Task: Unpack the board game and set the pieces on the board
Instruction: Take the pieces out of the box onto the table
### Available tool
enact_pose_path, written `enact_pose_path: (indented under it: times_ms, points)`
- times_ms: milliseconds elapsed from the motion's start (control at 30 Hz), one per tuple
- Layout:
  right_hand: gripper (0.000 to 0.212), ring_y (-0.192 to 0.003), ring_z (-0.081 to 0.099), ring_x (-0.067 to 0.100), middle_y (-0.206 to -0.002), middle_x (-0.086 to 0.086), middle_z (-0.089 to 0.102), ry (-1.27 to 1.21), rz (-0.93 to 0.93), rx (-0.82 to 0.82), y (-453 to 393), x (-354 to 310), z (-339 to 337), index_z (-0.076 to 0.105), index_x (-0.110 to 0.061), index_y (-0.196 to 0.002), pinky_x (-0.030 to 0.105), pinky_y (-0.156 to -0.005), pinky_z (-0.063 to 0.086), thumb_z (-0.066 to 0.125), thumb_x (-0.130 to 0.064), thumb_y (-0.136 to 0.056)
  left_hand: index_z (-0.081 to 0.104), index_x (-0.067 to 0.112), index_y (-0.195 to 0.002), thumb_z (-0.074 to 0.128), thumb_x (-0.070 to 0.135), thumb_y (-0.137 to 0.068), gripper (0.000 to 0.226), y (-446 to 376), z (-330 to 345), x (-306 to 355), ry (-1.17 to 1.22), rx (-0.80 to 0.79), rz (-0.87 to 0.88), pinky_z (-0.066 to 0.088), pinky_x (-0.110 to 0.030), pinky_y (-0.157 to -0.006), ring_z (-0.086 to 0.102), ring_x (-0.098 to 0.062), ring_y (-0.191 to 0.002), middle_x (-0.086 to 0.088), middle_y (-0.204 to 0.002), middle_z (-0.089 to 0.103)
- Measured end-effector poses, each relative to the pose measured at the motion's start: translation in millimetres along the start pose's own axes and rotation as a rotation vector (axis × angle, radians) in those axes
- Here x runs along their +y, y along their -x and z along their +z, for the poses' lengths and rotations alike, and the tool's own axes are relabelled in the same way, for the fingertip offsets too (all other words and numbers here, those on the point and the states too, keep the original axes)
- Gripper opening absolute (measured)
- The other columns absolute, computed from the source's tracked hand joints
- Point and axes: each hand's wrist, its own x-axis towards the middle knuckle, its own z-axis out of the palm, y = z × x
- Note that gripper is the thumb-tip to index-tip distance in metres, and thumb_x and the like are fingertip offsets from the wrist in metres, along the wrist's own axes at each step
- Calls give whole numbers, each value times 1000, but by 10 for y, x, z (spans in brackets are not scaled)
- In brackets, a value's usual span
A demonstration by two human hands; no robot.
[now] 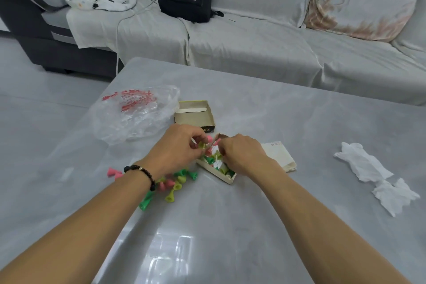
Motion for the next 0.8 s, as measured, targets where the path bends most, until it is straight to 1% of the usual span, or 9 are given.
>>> enact_pose_path:
  times_ms: [133,233,300,367,467,533,633,700,800]
  points:
    - [8,-80,59,22,-95,6,62,-144,8,-62,-12,35,4,58,-21,-91,28,-58,41,52,-17,-92,64,34,-80,76,14,-79,24,107,-102,-108,25,1,-72,48,-14,-62,61,-1,-67,17,-86,64]
    - [7,-83,59,18,-97,1,65,-318,28,19,26,52,-78,61,-22,-94,27,-63,42,54,-22,-93,64,33,-80,76,11,-79,24,180,-216,-163,40,-11,-102,47,-12,-57,61,-1,-67,22,-85,64]
    - [6,-83,58,14,-94,-2,64,-410,-27,82,24,-62,-177,62,-23,-95,23,-64,41,58,-26,-93,66,31,-79,75,10,-78,23,224,-344,-224,15,-12,-115,45,-11,-54,60,-1,-65,20,-82,64]
    - [3,-79,58,11,-87,-5,63,-488,-116,85,-25,-302,-257,61,-25,-91,22,-65,42,62,-28,-91,67,31,-80,73,9,-78,22,269,-499,-319,-52,-25,-140,48,-12,-56,62,-1,-65,13,-83,66]
    - [6,-82,58,14,-87,-6,62,-496,-201,40,-163,-705,-222,63,-25,-92,29,-72,48,64,-29,-88,68,29,-83,70,11,-77,19,349,-686,-521,-195,-66,-167,43,-10,-54,61,-1,-67,14,-82,64]
    - [10,-87,60,19,-93,-2,67,-437,-225,0,-239,-884,-140,63,-24,-96,35,-77,52,63,-29,-87,69,26,-88,70,16,-79,13,381,-729,-630,-303,-101,-150,41,-12,-58,59,-3,-73,11,-85,64]
    - [17,-92,62,22,-102,3,68,-356,-211,-48,-288,-974,-82,64,-25,-104,39,-80,54,62,-24,-87,69,22,-99,66,16,-83,17,379,-698,-705,-376,-179,-118,47,-22,-70,59,-12,-86,3,-99,65]
    - [28,-96,62,22,-105,3,68,-345,-218,-75,-289,-975,-87,63,-24,-114,38,-83,53,63,-20,-86,69,23,-103,65,15,-83,21,384,-664,-724,-355,-238,-119,49,-24,-75,58,-12,-88,3,-103,65]
    - [54,-99,62,19,-107,2,69,-456,-213,-126,-227,-917,-176,50,-25,-137,29,-84,49,63,-17,-85,67,24,-107,64,14,-82,27,404,-654,-719,-299,-283,-116,49,-23,-75,57,-10,-87,5,-105,67]
